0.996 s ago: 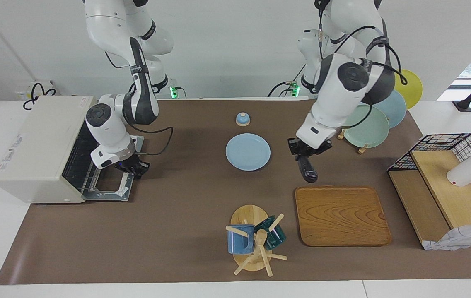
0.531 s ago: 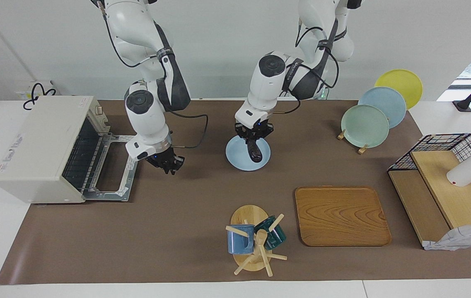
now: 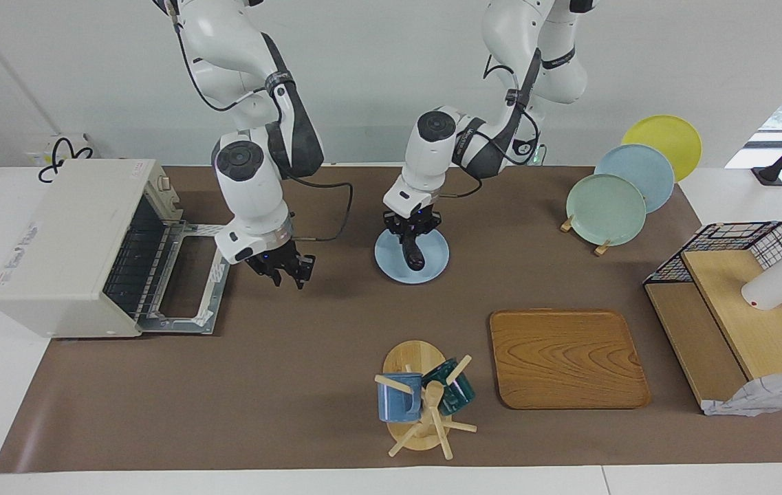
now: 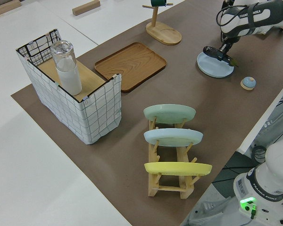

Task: Put eggplant into oven

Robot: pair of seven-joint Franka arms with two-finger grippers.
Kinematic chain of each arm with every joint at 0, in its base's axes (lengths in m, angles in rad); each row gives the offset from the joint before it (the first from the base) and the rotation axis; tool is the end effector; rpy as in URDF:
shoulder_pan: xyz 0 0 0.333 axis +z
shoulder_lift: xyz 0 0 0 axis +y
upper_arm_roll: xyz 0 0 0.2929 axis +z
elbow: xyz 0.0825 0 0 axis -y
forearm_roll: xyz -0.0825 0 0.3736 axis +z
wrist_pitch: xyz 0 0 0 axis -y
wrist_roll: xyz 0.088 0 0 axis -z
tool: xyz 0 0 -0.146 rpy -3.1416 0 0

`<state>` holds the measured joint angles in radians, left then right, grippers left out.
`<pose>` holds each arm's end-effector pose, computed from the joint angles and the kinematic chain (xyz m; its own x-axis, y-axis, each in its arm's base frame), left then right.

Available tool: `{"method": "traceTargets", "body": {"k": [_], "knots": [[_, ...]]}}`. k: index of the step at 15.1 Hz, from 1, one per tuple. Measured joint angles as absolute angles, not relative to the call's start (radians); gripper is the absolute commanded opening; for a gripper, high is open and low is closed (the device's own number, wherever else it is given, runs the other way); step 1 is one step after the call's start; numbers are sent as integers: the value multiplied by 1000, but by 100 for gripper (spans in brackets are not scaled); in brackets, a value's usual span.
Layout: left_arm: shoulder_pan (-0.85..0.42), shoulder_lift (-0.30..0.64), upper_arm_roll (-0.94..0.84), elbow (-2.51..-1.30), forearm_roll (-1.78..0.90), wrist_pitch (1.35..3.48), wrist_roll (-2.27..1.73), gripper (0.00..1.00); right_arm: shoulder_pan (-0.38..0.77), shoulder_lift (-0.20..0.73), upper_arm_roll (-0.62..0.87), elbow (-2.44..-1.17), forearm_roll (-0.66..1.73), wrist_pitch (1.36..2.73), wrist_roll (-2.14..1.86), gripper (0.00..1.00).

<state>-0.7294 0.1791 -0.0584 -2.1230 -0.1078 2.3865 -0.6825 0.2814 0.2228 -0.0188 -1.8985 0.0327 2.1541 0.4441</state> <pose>0.3970 -0.4044 0.2807 0.9996 -0.0282 0.0055 -0.0286 -0.9922 0.1210 0.5783 0.1582 0.3323 0.9801 -0.1975 0.0193 -0.1968 -0.9798 -0.0354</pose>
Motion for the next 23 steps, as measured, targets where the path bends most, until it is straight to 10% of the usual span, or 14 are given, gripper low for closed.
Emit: {"method": "traceTargets", "body": {"k": [3,4,16,23], "knots": [[-728,186,-53,-2125,-108,2395,-681,14,281,223,-20,-1858,32,2111,444,51],[-726,186,-50,-2126,-108,2395,-678,99,281,223,-20,-1851,32,2104,444,51],[-412,65,-21,-1851,-108,1923,-321,100,369,239,-7,-1775,32,2069,485,54],[-136,-8,-15,-1787,-101,1777,-18,100,672,494,-4,-1374,17,1943,916,54]]}}
